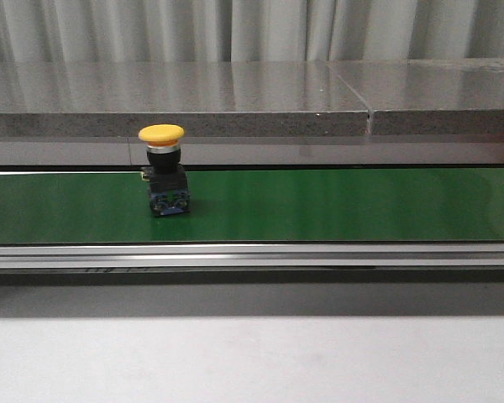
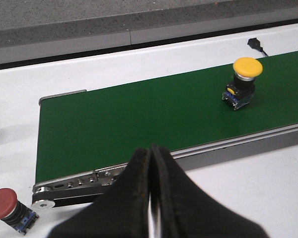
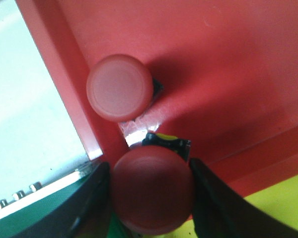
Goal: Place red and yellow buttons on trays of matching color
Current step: 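Carry the red button into the red tray and release it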
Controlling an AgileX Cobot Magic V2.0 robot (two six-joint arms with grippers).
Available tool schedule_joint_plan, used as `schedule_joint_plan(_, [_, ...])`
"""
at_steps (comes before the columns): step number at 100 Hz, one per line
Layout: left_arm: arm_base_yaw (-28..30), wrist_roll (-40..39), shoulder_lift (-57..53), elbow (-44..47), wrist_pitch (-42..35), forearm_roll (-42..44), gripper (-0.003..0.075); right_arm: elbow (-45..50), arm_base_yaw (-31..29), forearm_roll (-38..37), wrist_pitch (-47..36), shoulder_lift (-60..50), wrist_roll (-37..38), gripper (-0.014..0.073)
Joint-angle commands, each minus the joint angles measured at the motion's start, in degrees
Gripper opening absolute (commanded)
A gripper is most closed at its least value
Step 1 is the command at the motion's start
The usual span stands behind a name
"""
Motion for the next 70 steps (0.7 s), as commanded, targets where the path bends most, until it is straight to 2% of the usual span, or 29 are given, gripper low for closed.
schedule_joint_plan(1, [-0.48,-0.66,0.29,-1.53,-3.94,-0.83,-0.0021,-1.37,-0.39,0.69,-2.77,-2.79,0.13,0.0125])
schedule_joint_plan(36, [-0.48,-0.66,0.29,-1.53,-3.94,-0.83,-0.0021,-1.37,-0.39,2.53,-3.27,-0.68,0.13,0.0144])
schedule_joint_plan(43, [-0.48,-0.66,0.29,-1.53,-3.94,-0.83,-0.0021,-1.49,-0.39,2.58,-3.60,-0.68,0.13,0.0207])
schedule_joint_plan(60, [-0.48,-0.66,0.29,-1.53,-3.94,-0.83,-0.0021,-1.49,-0.39,2.83,-3.53,-0.68,0.07,0.0489])
schedule_joint_plan(70, [-0.48,-0.66,0.29,-1.53,-3.94,-0.83,-0.0021,-1.49,-0.39,2.97,-3.48,-0.68,0.07,0.0526])
